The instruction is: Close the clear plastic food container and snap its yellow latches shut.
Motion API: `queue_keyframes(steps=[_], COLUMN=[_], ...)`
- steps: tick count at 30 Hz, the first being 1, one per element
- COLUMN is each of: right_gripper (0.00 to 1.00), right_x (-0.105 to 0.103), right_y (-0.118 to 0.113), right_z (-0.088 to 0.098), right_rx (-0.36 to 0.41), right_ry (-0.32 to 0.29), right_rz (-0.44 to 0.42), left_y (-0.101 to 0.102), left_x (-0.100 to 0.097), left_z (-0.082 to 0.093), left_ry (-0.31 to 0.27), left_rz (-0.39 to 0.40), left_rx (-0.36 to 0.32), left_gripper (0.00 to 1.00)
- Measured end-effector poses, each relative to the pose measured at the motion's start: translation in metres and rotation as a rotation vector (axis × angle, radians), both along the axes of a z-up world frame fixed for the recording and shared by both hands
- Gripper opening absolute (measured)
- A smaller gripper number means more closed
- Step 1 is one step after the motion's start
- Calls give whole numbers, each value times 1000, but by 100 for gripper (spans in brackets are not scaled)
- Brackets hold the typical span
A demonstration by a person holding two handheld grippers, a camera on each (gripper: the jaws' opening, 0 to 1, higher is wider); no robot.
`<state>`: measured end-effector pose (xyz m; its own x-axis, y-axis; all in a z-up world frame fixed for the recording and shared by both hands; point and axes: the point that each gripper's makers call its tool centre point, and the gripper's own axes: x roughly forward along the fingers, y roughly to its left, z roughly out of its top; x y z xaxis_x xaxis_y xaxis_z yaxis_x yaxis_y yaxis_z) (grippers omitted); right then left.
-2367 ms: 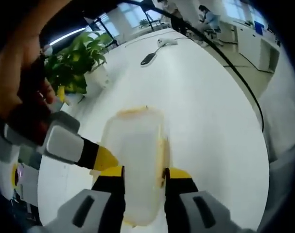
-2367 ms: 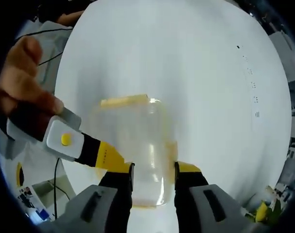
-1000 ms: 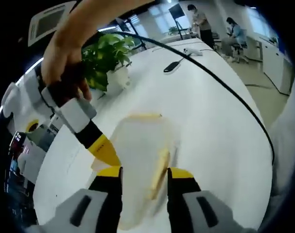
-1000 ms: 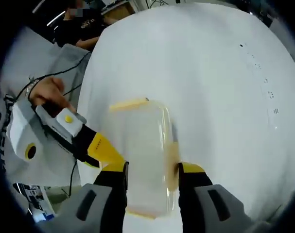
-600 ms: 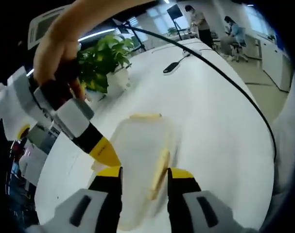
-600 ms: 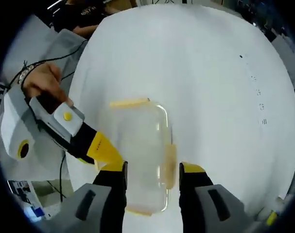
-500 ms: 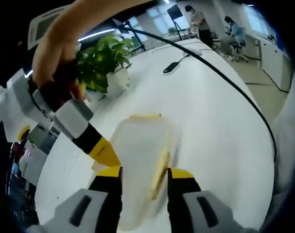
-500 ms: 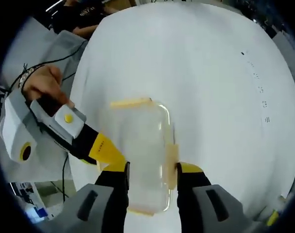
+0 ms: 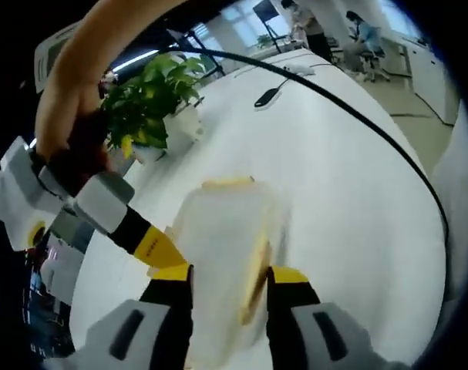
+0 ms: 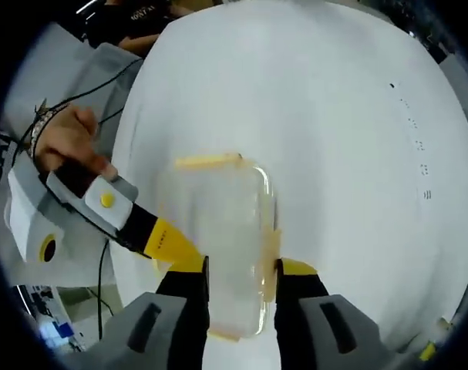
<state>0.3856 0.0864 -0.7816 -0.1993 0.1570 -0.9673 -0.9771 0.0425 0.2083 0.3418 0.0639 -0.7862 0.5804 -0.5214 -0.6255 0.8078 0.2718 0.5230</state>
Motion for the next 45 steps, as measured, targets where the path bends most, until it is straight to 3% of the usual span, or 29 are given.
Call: queue_keyframes(steps=[8,9,11,15,19,26,30,34,37,40,41,43,44,45], right_gripper=[22,22,22,26,28,27,33,23,32,39,45,58,65,66], right_x=[-9,-13,-8,-4,-4,2,12,1,-6,-11,-11,-15,-15,-17], right_y=[3,-6,-1,2,4,3,-4,-24,-33,-39,-41,-46,-49,-51], right_z=[-2,-3,-9,-13,-9,2,13,18,27,35,37,38,37,36], right_rx=[-21,-73,-20,-55,-6,151,252,261,328,390,407,438,451,456], right_ry=[19,36,32,43,20,-157,-303,-348,-387,-391,-394,-385,-404,-407], right_rz=[60,23,44,14,-19,-137,-204,-249,-344,-421,-466,-531,-544,-536], left_y=[0,-1,3,1,2,-2,-5,-1,8,20,21,24,30,33], left_x=[-4,-5,-6,-6,-7,-10,-13,-9,-2,-2,-2,3,9,11], left_z=[0,0,2,2,4,7,5,8,14,21,23,33,38,41], left_ry=[16,18,6,-11,-13,51,72,94,160,265,265,203,163,149], left_rz=[-23,-29,-30,-33,-47,-31,-20,9,116,205,195,193,225,240], left_rx=[-6,-10,-2,16,20,-45,-61,-60,-146,-248,-273,-335,-364,-387], left_gripper=[33,32,32,33,33,39,44,41,40,42,42,47,54,62])
